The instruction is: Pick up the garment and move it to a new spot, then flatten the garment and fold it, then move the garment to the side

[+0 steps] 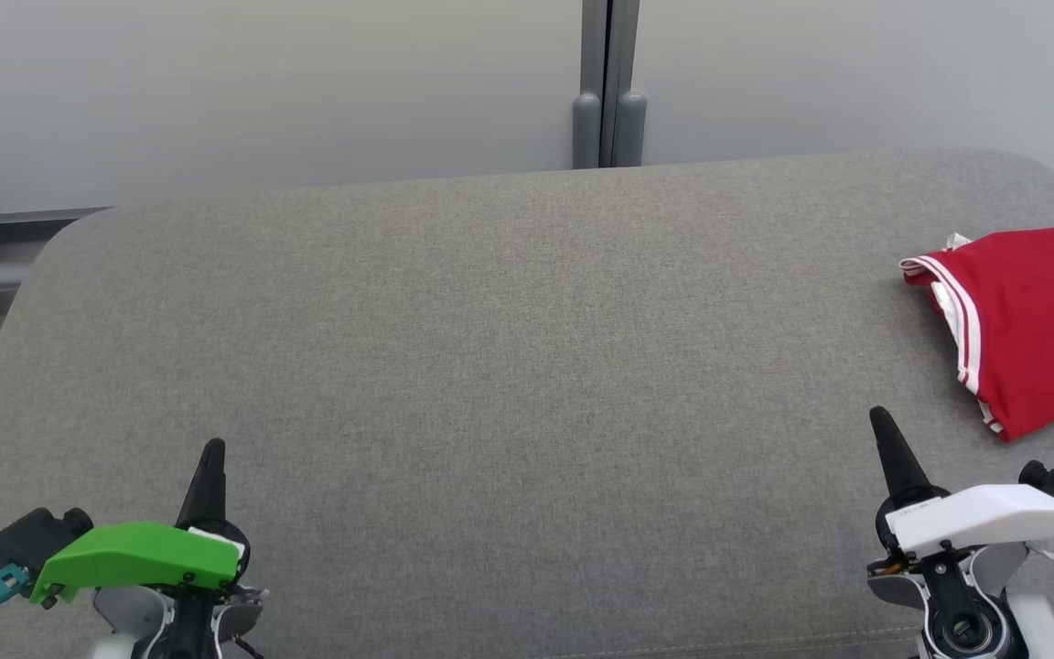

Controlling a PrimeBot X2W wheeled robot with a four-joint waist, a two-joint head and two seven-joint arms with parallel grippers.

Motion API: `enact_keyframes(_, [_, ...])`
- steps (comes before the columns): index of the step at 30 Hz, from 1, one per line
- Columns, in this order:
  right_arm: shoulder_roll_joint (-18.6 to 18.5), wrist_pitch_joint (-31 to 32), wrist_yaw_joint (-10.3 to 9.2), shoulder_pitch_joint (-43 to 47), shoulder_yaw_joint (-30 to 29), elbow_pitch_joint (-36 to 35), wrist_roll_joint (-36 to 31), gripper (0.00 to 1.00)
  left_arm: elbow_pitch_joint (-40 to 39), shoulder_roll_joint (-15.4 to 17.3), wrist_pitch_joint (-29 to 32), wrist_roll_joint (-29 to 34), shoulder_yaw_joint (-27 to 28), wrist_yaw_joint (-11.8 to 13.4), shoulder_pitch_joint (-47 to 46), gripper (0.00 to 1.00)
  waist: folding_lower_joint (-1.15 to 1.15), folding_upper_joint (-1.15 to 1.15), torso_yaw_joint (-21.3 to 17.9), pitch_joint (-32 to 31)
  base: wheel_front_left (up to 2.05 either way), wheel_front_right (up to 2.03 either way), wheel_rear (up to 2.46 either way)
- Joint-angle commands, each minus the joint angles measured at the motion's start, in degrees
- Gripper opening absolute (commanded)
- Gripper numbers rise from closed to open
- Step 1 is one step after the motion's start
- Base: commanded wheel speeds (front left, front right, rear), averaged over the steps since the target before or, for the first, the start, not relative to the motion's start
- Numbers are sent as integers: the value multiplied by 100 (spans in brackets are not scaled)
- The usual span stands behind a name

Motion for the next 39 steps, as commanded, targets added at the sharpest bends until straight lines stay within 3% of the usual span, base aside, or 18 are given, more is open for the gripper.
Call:
enact_keyframes(1, [-29,23,3,-158,-32,-22,159,0,-10,-1,44,-124,93,-72,-166,0,0,0,-1,4,0,0,0])
enact_keyframes(39, [-38,283,2,-298,-329,224,2117,0,262,-570,565,-1312,866,-649,-435,0,0,0,-37,111,0,0,0])
